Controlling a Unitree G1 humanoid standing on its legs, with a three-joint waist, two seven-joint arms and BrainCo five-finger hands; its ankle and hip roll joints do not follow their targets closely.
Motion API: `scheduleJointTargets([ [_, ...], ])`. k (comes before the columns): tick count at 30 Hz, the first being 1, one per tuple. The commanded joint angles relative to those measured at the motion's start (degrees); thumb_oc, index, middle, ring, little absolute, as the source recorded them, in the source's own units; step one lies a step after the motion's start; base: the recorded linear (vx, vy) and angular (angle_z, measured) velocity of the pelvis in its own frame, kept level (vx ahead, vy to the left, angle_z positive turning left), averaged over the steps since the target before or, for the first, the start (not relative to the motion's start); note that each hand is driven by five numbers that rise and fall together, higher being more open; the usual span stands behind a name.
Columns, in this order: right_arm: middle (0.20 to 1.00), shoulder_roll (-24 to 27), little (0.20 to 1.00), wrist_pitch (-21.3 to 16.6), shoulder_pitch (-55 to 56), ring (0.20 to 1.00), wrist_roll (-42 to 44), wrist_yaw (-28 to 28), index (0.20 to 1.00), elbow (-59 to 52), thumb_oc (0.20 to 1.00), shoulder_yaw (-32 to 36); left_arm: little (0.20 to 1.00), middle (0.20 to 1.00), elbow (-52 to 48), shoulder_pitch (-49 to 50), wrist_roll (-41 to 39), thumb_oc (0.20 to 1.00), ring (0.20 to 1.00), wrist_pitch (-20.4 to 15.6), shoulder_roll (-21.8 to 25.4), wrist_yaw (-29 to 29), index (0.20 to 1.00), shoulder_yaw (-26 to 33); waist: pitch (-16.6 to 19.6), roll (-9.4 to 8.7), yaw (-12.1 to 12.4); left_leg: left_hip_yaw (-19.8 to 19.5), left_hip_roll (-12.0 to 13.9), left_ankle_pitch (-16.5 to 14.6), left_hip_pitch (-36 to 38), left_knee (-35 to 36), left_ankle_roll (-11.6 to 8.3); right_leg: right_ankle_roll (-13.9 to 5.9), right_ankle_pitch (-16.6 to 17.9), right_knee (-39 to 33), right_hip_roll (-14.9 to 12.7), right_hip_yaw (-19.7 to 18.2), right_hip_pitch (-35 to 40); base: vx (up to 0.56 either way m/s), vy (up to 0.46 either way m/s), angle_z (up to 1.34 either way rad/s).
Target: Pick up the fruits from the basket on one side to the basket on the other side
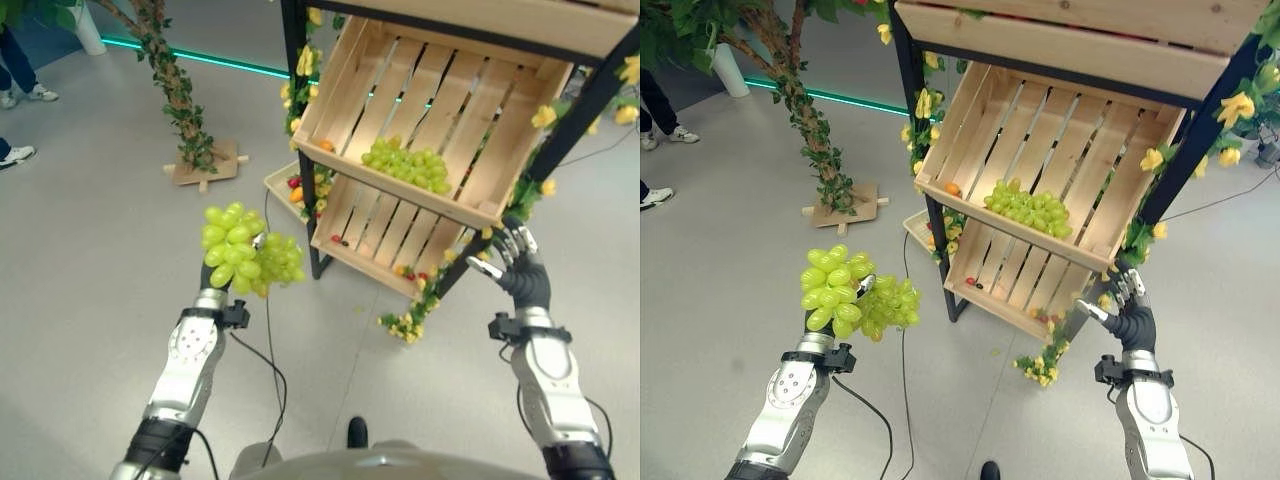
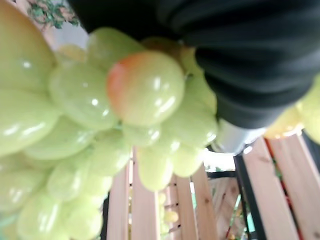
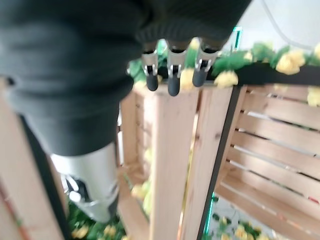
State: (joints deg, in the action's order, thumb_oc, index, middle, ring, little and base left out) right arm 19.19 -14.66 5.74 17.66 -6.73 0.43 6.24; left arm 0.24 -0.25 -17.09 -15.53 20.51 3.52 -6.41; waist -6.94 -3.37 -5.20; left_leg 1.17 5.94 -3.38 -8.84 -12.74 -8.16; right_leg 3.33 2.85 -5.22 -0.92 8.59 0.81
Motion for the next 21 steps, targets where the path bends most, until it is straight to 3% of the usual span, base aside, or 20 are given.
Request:
scheduleJointTargets([
  [1, 1.0, 2.86, 1.0, -3.22, -3.55, 1.0, -0.33, -1.31, 1.0, -1.65, 1.0, 1.0, 0.2, 0.2, -5.11, -3.91, 0.06, 0.2, 0.2, -3.98, 2.38, 1.65, 0.2, 0.68, 0.94, 1.26, 1.6, -2.31, -1.12, 5.1, 2.92, 8.91, 2.47, -9.13, -4.65, 0.46, -1.25, -0.18, 2.65, 0.13, 0.03, -0.44],
  [3, 1.0, 3.09, 1.0, -2.94, -3.91, 1.0, -0.44, -1.07, 1.0, -0.76, 1.0, 0.27, 0.2, 0.2, -5.03, -3.71, 0.0, 0.2, 0.2, -4.18, 2.54, 1.73, 0.2, 0.72, 0.79, 1.2, 1.52, -2.81, -1.55, 3.78, 3.62, 6.98, 2.65, -8.97, -5.52, 1.87, -1.36, -0.84, 2.81, 0.09, 0.04, -0.7],
  [9, 1.0, 1.38, 1.0, -2.01, -2.55, 1.0, -0.08, -0.47, 1.0, 0.26, 1.0, 1.1, 0.2, 0.2, -6.58, -4.48, 0.96, 0.2, 0.2, -3.72, 4.02, 1.31, 0.2, -0.16, 2.78, 0.13, 0.41, -0.88, -2.81, 2.57, 7.68, 10.61, 3.82, -9.12, -6.71, 4.97, -1.96, -1.34, 2.96, 0.14, 0.094, -0.23],
  [21, 1.0, -0.07, 1.0, -1.0, -1.48, 1.0, -1.53, -1.11, 1.0, 1.45, 1.0, 2.4, 0.2, 0.2, -7.48, -2.54, 0.43, 0.2, 0.2, -2.71, 4.8, 0.46, 0.2, 0.31, 4.67, -0.36, 0.78, 2.08, -4.96, 0.08, 10.81, 12.73, 6.71, -11.52, -6.53, 5.65, -4.27, -3.43, 3.31, 0.08, 0.105, -0.11],
])
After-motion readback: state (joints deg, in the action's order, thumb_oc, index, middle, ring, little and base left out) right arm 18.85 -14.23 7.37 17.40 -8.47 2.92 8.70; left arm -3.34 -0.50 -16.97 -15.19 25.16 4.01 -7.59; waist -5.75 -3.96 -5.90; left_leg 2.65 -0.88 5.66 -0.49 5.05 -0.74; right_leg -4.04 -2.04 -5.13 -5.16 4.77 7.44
